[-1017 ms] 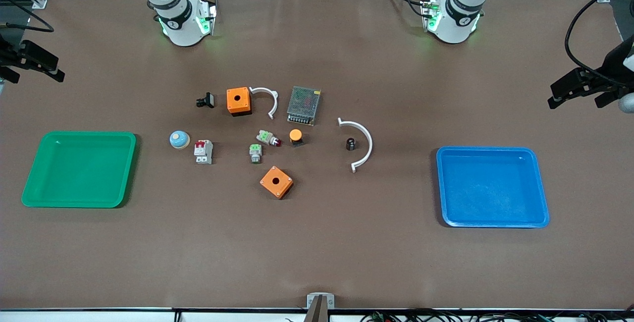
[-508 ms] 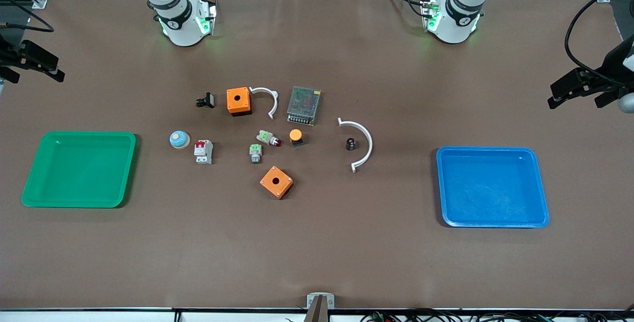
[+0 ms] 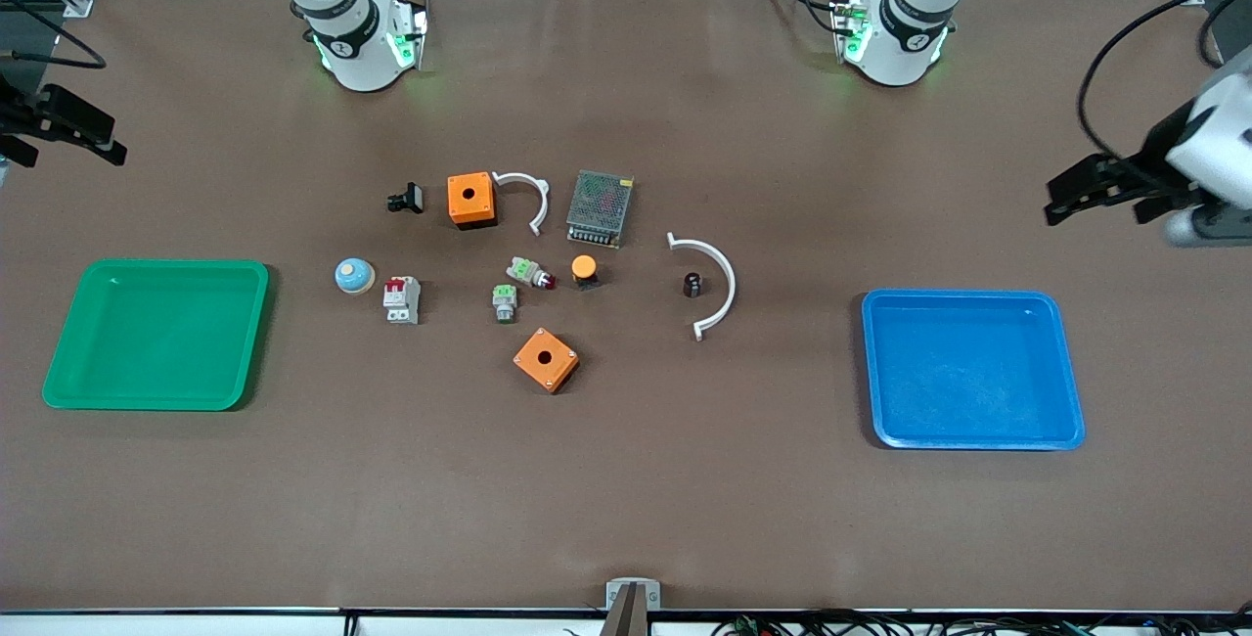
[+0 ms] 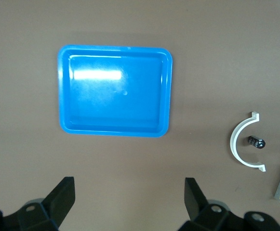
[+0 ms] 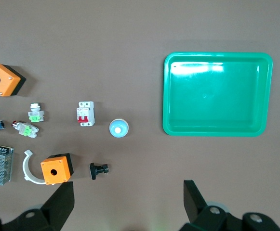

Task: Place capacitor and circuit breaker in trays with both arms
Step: 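Reach the right gripper to the breaker while the left gripper reaches the capacitor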

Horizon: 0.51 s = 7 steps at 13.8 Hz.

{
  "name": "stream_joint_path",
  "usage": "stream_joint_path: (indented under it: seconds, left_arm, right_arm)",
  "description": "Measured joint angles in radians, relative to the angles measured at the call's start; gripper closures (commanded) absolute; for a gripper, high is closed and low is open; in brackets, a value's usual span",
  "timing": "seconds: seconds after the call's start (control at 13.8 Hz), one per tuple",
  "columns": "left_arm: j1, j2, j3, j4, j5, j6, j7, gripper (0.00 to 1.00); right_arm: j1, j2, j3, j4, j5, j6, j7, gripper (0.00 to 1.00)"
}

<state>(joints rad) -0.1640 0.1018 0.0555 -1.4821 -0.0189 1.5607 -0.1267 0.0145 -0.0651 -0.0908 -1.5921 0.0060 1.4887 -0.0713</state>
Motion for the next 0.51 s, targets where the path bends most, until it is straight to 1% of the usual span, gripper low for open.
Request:
stream_joint_path:
  seconds: [0.29, 0.51]
  left_arm:
    - [-0.125, 0.097, -0.007, -0.004, -0.016, 0.003, -0.172, 0.0]
    - [-0.217, 0.184, -0.009, -0.004, -0.037, 0.043, -0.324, 0.0]
  right_arm:
    - [-0.001, 0.093, -0.001, -0.001, -0.001, 0.072, 0.0, 0.0]
    - [-0.001, 0.166, -0.001, -0.001, -0.004, 0.101, -0.005, 0.0]
